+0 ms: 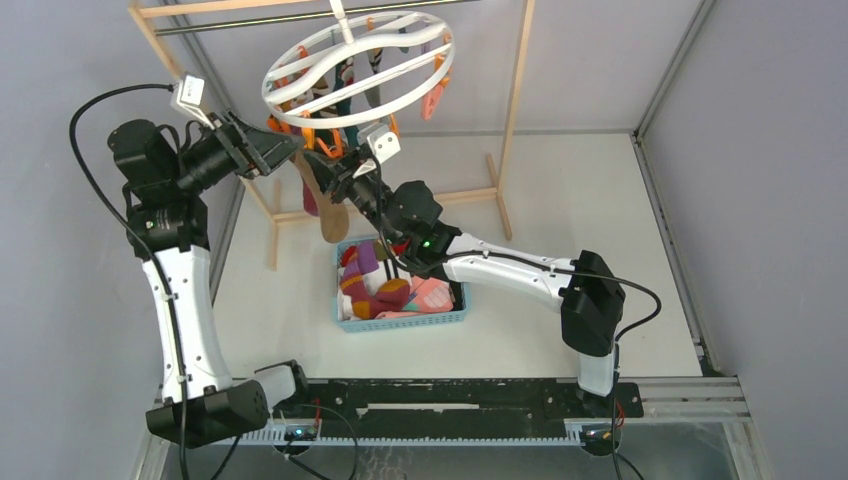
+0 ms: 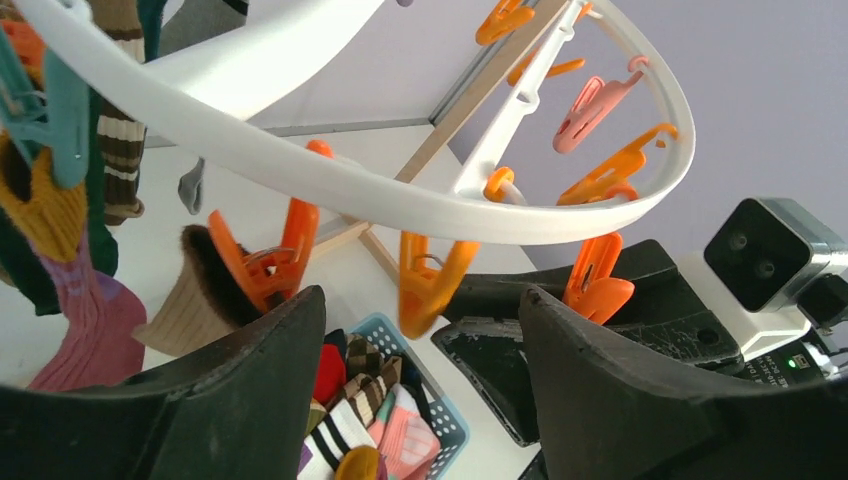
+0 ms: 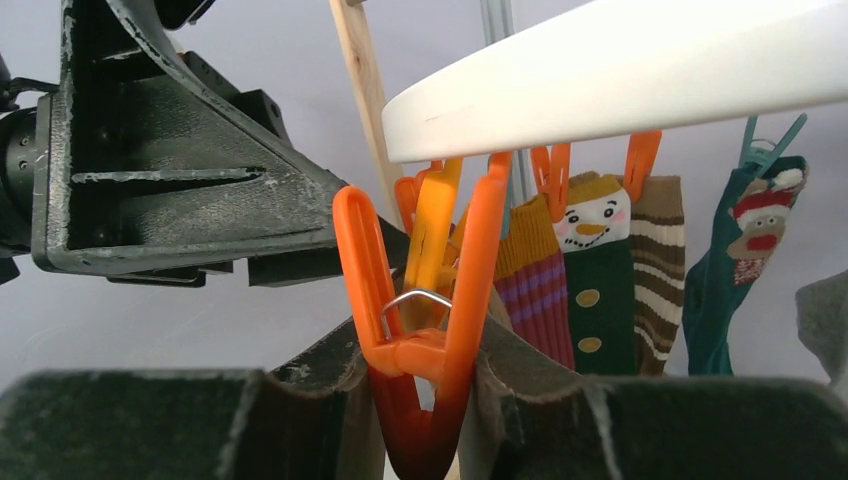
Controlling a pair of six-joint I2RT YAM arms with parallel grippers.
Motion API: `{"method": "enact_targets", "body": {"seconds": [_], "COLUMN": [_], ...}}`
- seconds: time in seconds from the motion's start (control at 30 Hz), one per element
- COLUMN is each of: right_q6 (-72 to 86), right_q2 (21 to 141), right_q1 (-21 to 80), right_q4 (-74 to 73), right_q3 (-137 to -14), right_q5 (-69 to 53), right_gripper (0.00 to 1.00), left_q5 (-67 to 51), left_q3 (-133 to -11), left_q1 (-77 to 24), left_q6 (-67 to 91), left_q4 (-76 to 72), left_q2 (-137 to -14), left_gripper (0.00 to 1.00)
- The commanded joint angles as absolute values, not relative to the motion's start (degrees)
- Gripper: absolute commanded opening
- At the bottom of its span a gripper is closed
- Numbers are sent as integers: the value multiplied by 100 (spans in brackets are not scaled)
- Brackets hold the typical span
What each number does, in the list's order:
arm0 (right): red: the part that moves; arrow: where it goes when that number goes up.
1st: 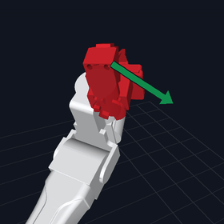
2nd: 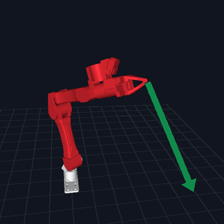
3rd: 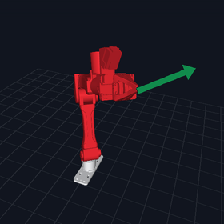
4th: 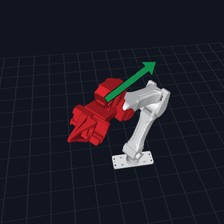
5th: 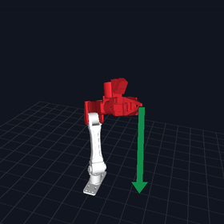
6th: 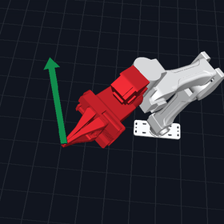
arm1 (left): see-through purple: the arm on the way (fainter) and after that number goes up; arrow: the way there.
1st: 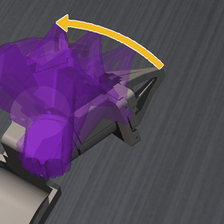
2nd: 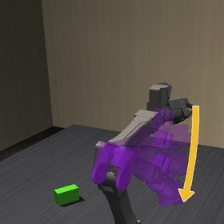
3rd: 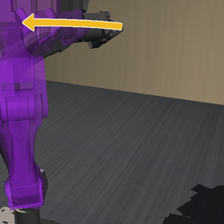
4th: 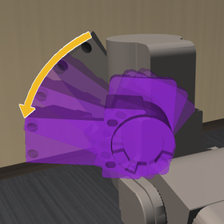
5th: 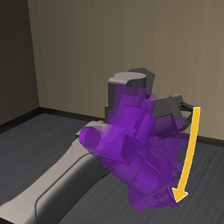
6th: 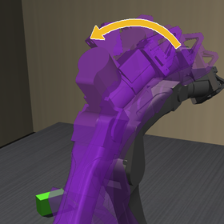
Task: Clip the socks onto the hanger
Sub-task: Open the clamp at the hanger.
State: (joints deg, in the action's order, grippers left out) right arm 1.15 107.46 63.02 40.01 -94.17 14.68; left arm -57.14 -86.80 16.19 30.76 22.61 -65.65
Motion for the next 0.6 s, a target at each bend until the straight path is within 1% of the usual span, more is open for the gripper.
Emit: {"method": "enact_targets", "body": {"seconds": [0.0,0.13,0.33,0.37,0.43,0.5,0.57], "right_q6": [306,377,430,414,341,241,126], "right_q2": [10446,10446,10420,10405,10377,10376,10392], "right_q1": [6313,6263,6219,6214,6219,6220,6218], "right_q4": [4002,3927,3886,3885,3952,4122,4199], "right_q3": [-9492,-9521,-9513,-9494,-9394,-9262,-9198], "right_q5": [1269,1179,1159,1223,1362,1543,1771], "right_gripper": [10,10,9,11,26,45,51], "left_q5": [-5544,-5559,-5490,-5512,-5536,-5508,-5498], "left_q3": [-9164,-9283,-9257,-9273,-9279,-9244,-9221], "left_q1": [1375,1265,1145,1144,1147,1150,1151], "left_q6": [2766,2783,2705,2700,2674,2630,2600], "left_q4": [2292,2312,2325,2354,2423,2421,2412], "left_q2": [-6573,-6708,-6788,-6820,-6843,-6822,-6809], "left_gripper": [74,70,68,68,68,68,68]}}
